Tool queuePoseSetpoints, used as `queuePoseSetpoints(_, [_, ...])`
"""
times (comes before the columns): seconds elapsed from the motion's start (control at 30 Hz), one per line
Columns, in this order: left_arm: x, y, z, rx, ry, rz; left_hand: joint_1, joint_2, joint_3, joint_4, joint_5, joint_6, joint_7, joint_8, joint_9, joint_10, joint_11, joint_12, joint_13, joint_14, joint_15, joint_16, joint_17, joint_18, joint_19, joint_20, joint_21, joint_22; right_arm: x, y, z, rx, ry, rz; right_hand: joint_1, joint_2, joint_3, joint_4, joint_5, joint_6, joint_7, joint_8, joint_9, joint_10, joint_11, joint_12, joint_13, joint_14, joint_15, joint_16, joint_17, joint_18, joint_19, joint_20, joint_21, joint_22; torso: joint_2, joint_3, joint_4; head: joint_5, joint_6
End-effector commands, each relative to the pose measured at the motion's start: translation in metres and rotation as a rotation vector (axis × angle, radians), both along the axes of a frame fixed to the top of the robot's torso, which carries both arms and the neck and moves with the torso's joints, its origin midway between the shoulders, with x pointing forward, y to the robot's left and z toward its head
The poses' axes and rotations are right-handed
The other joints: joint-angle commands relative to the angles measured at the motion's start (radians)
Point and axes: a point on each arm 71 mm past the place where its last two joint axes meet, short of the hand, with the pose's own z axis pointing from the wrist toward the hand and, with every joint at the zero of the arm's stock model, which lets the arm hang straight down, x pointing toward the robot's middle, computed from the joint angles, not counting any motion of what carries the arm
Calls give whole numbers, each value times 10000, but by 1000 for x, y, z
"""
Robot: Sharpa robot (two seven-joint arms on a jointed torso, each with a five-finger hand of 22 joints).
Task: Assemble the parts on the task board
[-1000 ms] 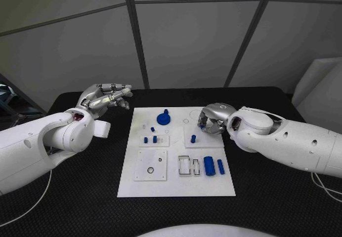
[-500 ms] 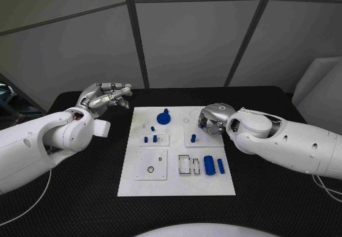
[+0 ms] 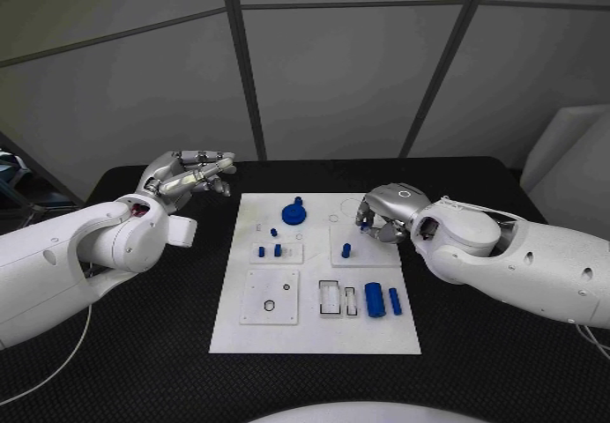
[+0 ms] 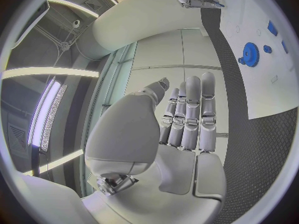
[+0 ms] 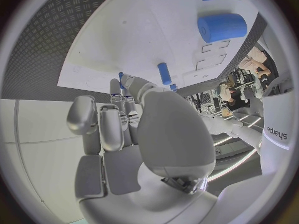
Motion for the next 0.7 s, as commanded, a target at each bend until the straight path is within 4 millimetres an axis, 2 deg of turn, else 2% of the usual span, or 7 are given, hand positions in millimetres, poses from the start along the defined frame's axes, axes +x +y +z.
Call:
queuePoseSetpoints(0.03, [0, -1, 1, -89, -68, -55, 43, 36, -65, 15, 61, -29, 33, -3, -10, -97, -12, 61, 0, -54, 28, -40, -11, -123, 58, -11, -26, -18, -2, 4, 11, 527, -612, 83, -51, -17, 10, -45, 51, 62, -15, -2, -5, 76, -82, -35, -10, 471, -65, 42, 16, -163, 94, 17, 27, 19, 12, 5, 4, -12, 18])
queuePoseSetpoints(0.3, [1, -3, 1, -95, -31, -91, 43, 42, -76, 17, 62, -49, 46, -7, -13, -119, -1, 65, -1, -58, 36, -44, -15, -125, 62, -7, -38, -28, -14, 15, 25, 1176, -731, 491, -63, -23, 11, -48, 55, 64, -15, -4, -5, 80, -84, -42, -11, 476, -65, 62, 43, -172, 117, 17, 53, 59, 14, 3, -1, 22, 48])
queuePoseSetpoints(0.37, [1, -3, 0, -93, -11, -97, 43, 42, -76, 17, 62, -49, 46, -7, -13, -119, -1, 65, -1, -58, 36, -44, -15, -125, 62, -7, -38, -28, -21, 26, 29, 1461, -669, 804, -69, -24, 12, -49, 57, 65, -16, -5, -4, 82, -84, -46, -11, 479, -65, 73, 57, -175, 127, 17, 64, 75, 20, 9, -1, 66, 55])
queuePoseSetpoints(0.47, [2, -5, 0, -95, 20, -119, 43, 42, -76, 17, 62, -49, 46, -7, -13, -119, -1, 65, -1, -58, 36, -44, -15, -125, 62, -7, -38, -28, -28, 40, 33, 1750, -544, 1198, -71, -24, 12, -49, 58, 65, -16, -5, -4, 82, -84, -47, -11, 479, -65, 74, 59, -175, 126, 17, 64, 75, 28, 16, -8, 161, 44])
queuePoseSetpoints(0.63, [3, -10, -1, -125, 55, -202, 45, 51, -79, 18, 64, -60, 53, -9, -14, -131, 5, 68, -2, -61, 40, -47, -17, -126, 65, -5, -46, -34, -34, 70, 34, 2140, -172, 1871, -86, -21, 18, -49, 66, 64, -14, -10, -5, 83, -83, -58, -12, 479, -65, 69, 48, -173, 118, 17, 57, 65, 28, -16, 35, 379, -56])
queuePoseSetpoints(0.7, [3, -12, -2, -141, 63, -236, 45, 51, -79, 18, 64, -60, 53, -9, -14, -131, 5, 68, -2, -61, 40, -47, -17, -126, 65, -5, -46, -34, -37, 82, 31, 2184, 36, 2163, -93, -21, 22, -53, 69, 58, -13, -16, -6, 80, -82, -68, -14, 476, -65, 58, 28, -168, 103, 17, 44, 43, 27, -18, 31, 485, -76])
